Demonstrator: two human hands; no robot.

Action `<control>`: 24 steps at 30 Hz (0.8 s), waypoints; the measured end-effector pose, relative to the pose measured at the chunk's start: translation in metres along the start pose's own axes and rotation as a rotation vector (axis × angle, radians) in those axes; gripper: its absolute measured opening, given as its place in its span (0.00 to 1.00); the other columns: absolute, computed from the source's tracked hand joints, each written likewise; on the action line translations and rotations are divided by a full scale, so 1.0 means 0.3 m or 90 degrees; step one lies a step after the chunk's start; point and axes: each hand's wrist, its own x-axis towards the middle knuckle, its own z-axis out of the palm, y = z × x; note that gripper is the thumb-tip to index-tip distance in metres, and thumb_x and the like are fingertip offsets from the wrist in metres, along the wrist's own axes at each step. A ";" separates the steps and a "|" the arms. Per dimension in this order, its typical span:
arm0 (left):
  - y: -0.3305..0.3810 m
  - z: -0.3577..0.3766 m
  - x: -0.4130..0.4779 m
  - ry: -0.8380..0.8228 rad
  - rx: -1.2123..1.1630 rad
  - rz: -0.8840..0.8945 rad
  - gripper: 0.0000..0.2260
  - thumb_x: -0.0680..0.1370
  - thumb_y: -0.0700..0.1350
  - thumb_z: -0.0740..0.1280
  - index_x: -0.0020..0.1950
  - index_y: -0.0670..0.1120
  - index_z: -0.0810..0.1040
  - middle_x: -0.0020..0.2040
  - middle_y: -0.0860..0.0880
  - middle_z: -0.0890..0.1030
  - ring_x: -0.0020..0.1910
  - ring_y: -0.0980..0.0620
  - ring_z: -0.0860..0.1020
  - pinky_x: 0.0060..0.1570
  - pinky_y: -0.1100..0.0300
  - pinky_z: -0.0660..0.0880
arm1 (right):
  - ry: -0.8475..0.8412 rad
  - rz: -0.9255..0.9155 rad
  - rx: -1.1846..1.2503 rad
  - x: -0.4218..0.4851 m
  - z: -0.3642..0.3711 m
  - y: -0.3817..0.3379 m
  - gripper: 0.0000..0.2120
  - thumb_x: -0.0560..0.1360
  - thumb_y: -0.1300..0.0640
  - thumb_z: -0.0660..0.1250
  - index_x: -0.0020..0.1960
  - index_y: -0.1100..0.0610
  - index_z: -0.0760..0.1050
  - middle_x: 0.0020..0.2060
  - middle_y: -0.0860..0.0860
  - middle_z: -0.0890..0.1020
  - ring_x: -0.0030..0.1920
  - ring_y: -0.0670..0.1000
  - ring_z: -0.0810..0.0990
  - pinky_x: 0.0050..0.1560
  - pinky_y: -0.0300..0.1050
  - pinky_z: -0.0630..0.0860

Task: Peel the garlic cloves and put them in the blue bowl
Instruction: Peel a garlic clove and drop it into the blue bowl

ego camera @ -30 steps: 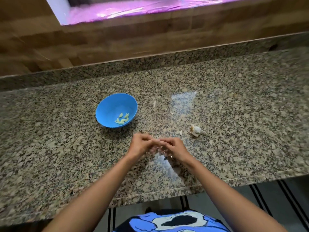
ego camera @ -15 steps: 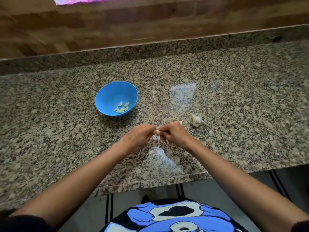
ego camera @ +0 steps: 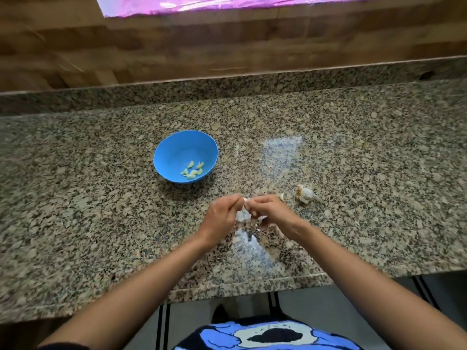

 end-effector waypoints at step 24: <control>-0.004 0.063 -0.001 0.023 -0.265 -0.351 0.12 0.79 0.46 0.63 0.43 0.40 0.80 0.31 0.49 0.75 0.28 0.55 0.70 0.27 0.66 0.66 | 0.249 -0.139 -0.388 0.036 0.072 0.067 0.07 0.77 0.58 0.64 0.46 0.57 0.81 0.28 0.48 0.78 0.25 0.43 0.70 0.25 0.31 0.66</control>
